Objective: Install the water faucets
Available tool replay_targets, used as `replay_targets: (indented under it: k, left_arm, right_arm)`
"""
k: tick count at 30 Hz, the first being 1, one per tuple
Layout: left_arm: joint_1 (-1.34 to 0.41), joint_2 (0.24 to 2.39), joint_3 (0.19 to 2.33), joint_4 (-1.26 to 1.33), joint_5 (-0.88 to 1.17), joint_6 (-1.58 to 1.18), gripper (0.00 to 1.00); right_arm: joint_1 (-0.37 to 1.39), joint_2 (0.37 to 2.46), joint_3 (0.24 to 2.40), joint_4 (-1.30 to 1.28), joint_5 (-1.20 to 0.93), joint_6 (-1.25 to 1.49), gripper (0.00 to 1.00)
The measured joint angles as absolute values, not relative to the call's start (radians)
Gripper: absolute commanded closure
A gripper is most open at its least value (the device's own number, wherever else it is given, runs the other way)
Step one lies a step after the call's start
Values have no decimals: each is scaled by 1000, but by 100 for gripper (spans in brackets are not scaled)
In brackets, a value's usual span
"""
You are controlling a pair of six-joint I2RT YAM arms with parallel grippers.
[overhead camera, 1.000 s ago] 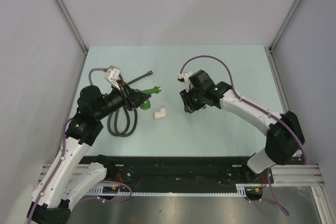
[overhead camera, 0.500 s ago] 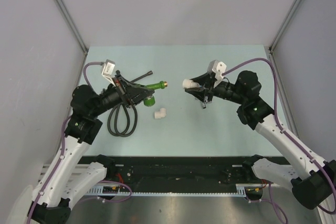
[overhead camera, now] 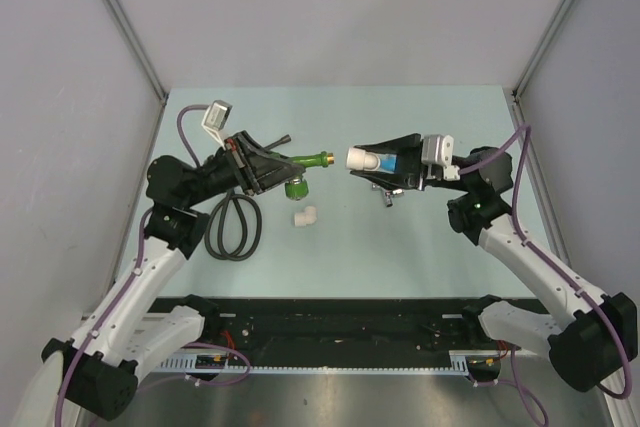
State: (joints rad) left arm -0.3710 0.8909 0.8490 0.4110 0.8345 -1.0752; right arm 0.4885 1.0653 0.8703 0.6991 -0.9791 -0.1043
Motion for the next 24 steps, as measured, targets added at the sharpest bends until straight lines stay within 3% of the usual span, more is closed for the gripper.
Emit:
replay_targets:
  k: [8, 24]
  left_arm:
    - [-373, 908, 866, 443, 874, -1153, 100]
    - [-384, 947, 900, 448, 941, -1196, 100]
  right_arm:
    - [487, 1130, 870, 942, -1049, -41, 100]
    - [532, 1143, 896, 1008, -1127, -57, 100]
